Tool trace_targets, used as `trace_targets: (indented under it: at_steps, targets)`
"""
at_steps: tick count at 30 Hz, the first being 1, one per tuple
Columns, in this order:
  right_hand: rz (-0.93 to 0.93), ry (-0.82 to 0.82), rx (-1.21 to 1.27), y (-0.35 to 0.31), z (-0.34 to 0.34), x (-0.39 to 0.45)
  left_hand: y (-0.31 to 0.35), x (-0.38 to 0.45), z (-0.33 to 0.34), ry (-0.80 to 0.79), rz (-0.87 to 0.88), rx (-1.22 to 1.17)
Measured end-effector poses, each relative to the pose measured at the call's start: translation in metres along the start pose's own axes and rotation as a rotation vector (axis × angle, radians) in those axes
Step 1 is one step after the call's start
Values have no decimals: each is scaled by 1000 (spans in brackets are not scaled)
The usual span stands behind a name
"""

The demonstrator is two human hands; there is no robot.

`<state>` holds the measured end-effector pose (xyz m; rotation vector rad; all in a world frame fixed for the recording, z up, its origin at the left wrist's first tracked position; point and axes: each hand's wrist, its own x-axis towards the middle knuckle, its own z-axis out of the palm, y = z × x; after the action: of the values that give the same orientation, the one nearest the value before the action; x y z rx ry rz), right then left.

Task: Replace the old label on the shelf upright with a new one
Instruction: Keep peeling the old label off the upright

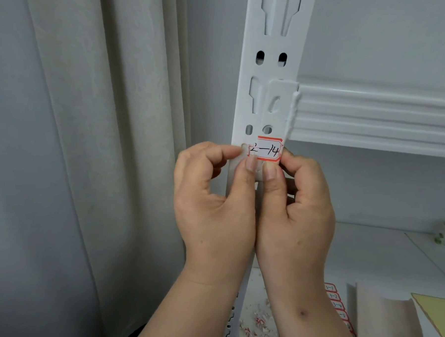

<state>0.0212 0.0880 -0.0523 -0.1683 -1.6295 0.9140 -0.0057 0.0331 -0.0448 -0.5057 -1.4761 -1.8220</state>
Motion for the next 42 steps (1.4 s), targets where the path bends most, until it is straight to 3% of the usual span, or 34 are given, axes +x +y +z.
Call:
trace_targets:
  at_steps: [3,10,18,28,36,42]
  targets:
    - [-7,4,2,1,0,0,-1,2,2,22,94,70]
    - [0,-12,18,1,-1,1,0,4,6,78,135,139]
    - [5,-5,24,2,0,0,-5,9,6,21,267,299]
    - [23,-11,12,-3,-1,0,-11,6,-2,-90,237,257]
    - [31,-17,18,-3,-1,0,-7,5,-5,-67,191,220]
    - [28,-21,19,-3,-1,0,-7,13,-1,17,339,270]
